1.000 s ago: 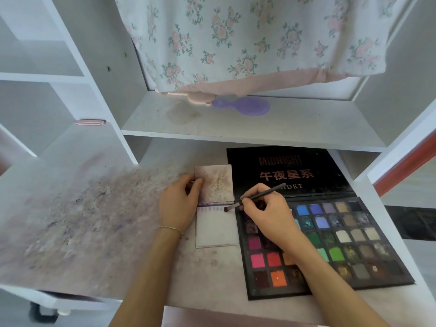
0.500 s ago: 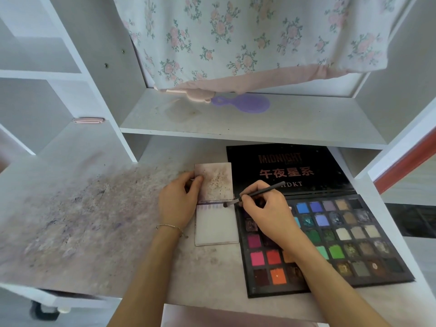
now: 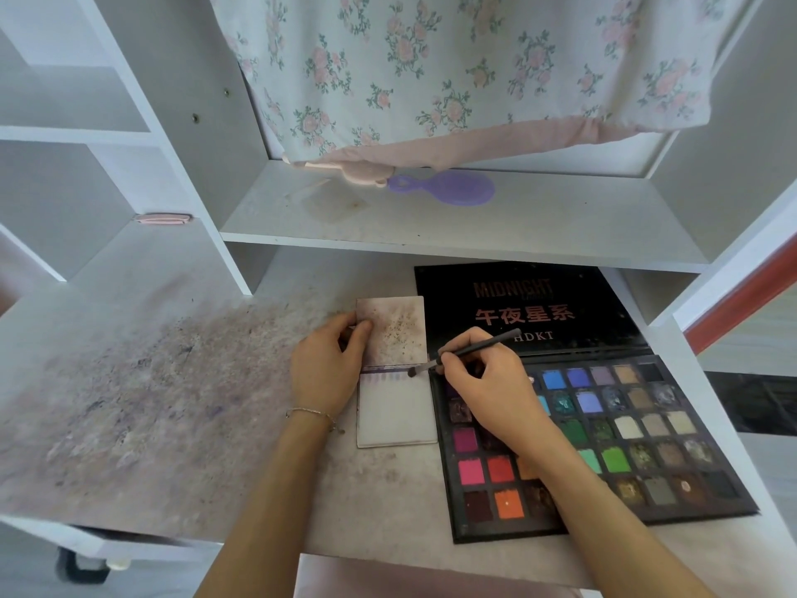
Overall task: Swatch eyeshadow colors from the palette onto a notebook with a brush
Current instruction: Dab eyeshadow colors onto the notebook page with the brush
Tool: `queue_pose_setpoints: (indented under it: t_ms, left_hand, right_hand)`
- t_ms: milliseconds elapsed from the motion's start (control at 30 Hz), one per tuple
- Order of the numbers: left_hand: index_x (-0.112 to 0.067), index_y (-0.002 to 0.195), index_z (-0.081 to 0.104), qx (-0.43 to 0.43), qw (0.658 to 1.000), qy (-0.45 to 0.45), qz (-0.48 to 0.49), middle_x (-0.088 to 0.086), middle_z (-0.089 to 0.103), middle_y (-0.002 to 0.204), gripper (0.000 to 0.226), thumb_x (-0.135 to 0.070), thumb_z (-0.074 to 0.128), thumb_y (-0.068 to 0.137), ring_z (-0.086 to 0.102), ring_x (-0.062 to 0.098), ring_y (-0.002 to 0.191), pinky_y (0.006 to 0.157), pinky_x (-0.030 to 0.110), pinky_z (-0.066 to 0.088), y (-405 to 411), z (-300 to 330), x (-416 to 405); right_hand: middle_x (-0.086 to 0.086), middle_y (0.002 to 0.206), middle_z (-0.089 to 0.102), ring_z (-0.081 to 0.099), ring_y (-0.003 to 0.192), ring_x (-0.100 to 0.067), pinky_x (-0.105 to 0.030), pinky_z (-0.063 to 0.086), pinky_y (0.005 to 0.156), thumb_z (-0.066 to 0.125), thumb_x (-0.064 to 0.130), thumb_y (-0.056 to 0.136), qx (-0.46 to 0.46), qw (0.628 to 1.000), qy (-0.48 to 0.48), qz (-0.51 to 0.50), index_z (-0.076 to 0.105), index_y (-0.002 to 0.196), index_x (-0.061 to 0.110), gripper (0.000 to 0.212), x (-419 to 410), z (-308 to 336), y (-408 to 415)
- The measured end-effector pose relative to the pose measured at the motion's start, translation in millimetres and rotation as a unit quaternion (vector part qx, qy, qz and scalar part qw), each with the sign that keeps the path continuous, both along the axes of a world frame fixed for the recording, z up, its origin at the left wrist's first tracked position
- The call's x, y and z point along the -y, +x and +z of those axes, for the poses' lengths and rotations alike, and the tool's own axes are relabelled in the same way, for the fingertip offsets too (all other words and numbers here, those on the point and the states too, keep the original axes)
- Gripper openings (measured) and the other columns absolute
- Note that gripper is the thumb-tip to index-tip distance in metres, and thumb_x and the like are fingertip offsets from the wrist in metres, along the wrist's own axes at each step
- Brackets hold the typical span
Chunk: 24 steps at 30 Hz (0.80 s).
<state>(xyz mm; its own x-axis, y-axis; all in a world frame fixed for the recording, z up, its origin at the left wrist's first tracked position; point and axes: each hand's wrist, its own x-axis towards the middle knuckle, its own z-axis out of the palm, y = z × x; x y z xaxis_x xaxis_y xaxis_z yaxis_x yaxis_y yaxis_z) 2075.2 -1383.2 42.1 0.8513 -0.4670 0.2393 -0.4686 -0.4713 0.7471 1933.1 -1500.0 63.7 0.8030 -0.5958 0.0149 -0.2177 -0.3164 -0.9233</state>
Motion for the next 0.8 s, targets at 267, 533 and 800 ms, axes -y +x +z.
queue_pose_setpoints:
  t_ms: [267,533,800]
  left_hand:
    - [-0.014,0.094,0.068,-0.002,1.000,-0.006,0.002,-0.002,0.063,0.073,0.021,-0.029,0.055,0.089,0.058,0.017,0.068,0.062,0.025,0.042,-0.2,0.1,-0.7]
    - [-0.013,0.094,0.068,-0.003,1.000,-0.005,0.001,-0.001,0.064,0.074,0.020,-0.028,0.054,0.090,0.057,0.018,0.068,0.062,0.025,0.042,-1.0,2.1,-0.8]
    - [-0.013,0.093,0.067,0.003,1.000,0.005,0.002,0.000,0.062,0.073,0.021,-0.029,0.053,0.090,0.055,0.017,0.067,0.058,0.023,0.037,-0.6,3.9,-1.9]
  right_hand:
    - [-0.003,0.077,0.065,0.058,0.073,-0.014,-0.024,0.049,0.063,0.055,0.016,0.086,0.004,1.000,-0.005,0.001,0.056,0.078,0.027,0.014,0.9,-2.2,-0.2]
    - [0.000,0.081,0.067,0.063,0.082,-0.024,-0.039,0.053,0.077,0.053,0.007,0.088,0.102,0.993,0.042,-0.047,0.062,0.081,0.033,0.028,6.2,-0.8,-3.4]
    - [0.006,0.086,0.066,0.063,0.078,-0.003,-0.011,0.049,0.068,0.052,0.003,0.088,0.155,0.980,0.018,-0.122,0.062,0.087,0.029,0.028,20.4,7.1,-39.1]
